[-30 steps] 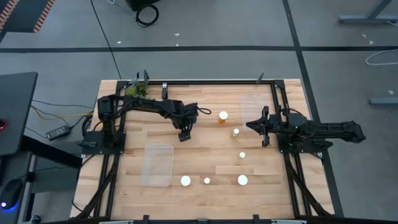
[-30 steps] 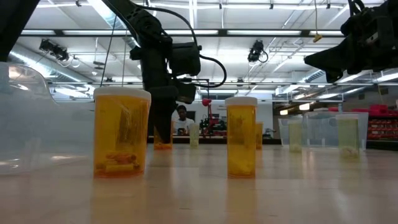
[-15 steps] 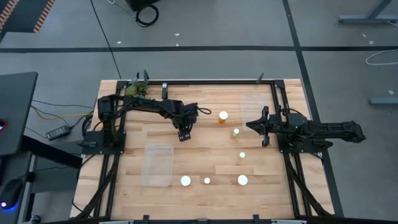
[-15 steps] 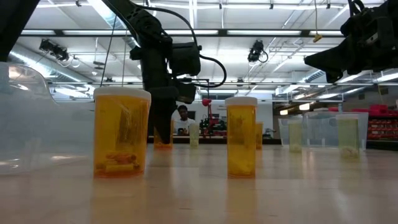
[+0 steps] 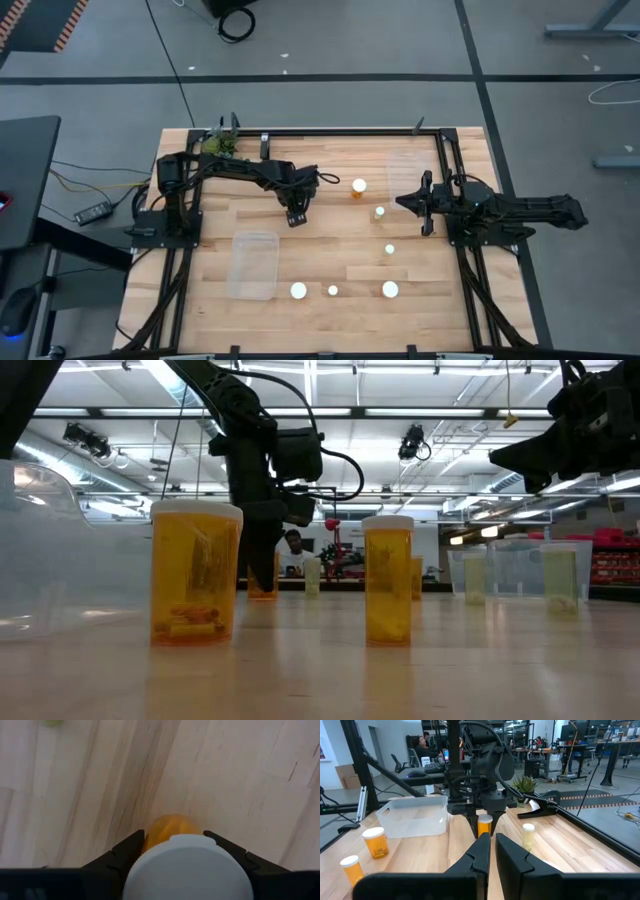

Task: Pick and place medicine bottles into bin by pill shape (circle, oval)
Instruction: Put the large orange pill bottle into the bottom transparent bin

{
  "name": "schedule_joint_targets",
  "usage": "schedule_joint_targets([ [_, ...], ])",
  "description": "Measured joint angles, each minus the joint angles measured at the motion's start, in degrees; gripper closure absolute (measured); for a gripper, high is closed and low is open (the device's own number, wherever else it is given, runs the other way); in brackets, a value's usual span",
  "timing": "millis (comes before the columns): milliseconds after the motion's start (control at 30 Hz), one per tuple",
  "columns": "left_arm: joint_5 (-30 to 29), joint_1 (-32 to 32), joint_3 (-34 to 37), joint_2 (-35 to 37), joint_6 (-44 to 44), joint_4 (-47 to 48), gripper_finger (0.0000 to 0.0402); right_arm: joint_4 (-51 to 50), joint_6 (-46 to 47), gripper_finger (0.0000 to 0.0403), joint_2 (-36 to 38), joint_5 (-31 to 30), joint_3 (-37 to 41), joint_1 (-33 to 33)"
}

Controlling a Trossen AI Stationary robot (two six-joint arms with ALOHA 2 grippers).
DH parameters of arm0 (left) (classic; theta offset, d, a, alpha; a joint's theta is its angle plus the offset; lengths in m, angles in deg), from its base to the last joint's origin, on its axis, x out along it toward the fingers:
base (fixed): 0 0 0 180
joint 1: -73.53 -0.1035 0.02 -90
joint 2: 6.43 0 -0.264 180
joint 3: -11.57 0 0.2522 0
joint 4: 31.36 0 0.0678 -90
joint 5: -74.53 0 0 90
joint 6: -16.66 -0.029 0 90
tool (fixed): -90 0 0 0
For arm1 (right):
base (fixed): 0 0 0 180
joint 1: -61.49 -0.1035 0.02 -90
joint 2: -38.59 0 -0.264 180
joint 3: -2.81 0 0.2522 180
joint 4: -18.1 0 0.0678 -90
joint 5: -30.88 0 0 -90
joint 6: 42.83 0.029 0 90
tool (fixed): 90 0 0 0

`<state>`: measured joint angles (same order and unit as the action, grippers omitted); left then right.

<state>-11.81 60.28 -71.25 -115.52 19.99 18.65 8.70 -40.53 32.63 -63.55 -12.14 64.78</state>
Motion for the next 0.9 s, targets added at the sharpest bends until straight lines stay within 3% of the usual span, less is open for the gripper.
schedule_joint_targets([
  [900, -1.32, 0.4, 0.04, 16.17, 2.45, 4.88, 0.0203, -0.04, 0.02, 0.0366, 0.0, 0.01, 0.0, 0.0],
])
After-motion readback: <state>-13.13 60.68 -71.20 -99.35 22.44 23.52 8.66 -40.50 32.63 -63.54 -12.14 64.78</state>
